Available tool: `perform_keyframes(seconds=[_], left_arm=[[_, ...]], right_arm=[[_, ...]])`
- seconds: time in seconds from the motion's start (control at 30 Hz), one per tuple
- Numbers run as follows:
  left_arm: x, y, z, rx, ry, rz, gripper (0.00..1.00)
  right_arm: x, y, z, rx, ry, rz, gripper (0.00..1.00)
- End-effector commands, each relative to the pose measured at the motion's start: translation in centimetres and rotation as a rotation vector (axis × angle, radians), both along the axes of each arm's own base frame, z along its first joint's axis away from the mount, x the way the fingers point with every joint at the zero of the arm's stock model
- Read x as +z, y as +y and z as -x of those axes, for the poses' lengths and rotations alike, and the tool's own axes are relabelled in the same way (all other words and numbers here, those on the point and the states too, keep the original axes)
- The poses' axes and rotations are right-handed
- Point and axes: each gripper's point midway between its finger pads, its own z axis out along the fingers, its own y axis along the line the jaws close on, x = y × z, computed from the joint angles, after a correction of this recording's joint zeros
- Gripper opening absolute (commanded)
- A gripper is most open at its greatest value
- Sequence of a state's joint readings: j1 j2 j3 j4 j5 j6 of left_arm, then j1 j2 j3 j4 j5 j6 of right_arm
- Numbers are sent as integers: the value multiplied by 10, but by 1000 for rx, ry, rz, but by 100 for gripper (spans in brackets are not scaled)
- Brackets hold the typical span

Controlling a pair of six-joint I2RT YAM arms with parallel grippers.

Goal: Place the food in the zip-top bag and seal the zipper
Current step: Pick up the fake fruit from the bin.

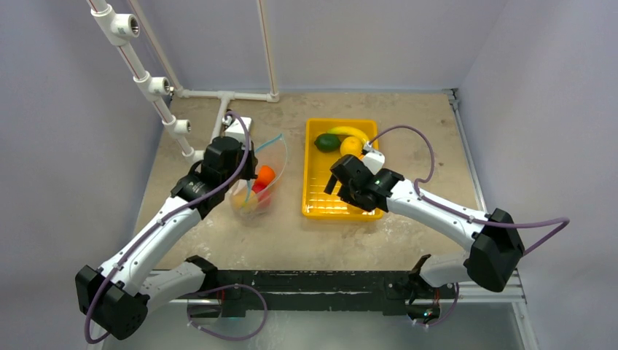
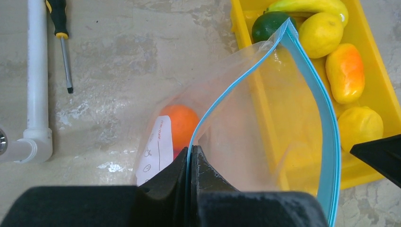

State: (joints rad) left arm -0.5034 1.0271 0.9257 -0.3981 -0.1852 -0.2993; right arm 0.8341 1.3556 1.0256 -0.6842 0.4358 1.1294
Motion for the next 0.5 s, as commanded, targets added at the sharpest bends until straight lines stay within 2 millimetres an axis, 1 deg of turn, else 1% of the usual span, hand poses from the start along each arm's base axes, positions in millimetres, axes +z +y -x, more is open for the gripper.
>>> perform_keyframes(seconds=[0.0, 0.1, 0.27, 0.4, 0.47], left_arm=[[13, -3, -4, -5, -68, 43, 0], [12, 0, -3, 0, -69, 37, 0], [11, 2, -1, 4, -71, 32, 0], [11, 4, 0, 9, -71, 29, 0], [11, 4, 0, 11, -73, 27, 0]], right_arm=[[-7, -25, -1, -175, 8, 14, 99], [-12, -38, -6, -216, 12, 42, 99], [-19, -53, -17, -276, 3, 46, 99], [-34, -69, -26, -331, 30, 91, 99], [-42, -72, -28, -336, 44, 113, 99]])
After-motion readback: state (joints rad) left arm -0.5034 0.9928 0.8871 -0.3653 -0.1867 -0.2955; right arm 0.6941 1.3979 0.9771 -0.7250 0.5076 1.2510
